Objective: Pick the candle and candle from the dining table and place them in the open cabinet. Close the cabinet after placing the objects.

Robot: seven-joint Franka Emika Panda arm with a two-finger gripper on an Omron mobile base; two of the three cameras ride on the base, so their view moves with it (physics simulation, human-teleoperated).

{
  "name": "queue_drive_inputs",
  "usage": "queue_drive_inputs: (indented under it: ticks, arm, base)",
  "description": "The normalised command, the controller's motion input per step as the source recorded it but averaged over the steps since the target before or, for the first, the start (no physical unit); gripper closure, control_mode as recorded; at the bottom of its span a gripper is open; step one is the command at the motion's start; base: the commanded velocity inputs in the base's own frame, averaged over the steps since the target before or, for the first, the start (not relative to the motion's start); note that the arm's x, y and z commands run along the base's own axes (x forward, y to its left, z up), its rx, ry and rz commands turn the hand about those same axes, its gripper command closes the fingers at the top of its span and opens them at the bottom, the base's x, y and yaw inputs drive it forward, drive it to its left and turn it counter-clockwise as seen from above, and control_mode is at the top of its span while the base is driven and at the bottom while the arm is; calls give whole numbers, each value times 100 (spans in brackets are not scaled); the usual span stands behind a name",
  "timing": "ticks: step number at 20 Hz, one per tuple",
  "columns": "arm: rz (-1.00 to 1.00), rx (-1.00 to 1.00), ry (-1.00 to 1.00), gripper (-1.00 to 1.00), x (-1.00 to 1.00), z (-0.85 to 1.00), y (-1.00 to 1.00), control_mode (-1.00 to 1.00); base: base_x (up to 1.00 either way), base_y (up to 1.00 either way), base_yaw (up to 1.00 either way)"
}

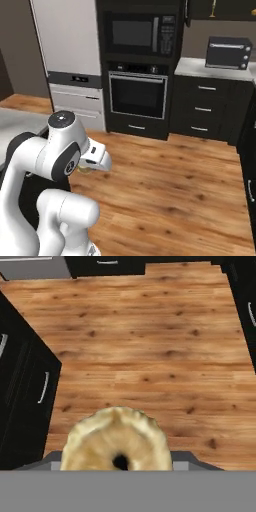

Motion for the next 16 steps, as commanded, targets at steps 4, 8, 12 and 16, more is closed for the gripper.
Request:
queue_drive_inputs:
  ticks: [4, 8, 12, 16]
  arm:
    - [0, 0, 0, 100, 0, 0, 0, 100]
    - [0, 0, 0, 100, 0, 0, 0, 100]
    - [0, 0, 0, 100, 0, 0, 0, 100]
    - [0, 0, 0, 100, 0, 0, 0, 100]
  base:
    - [45, -14, -25]
    - [53, -18, -20]
    - [59, -22, -14]
    - [58, -27, -12]
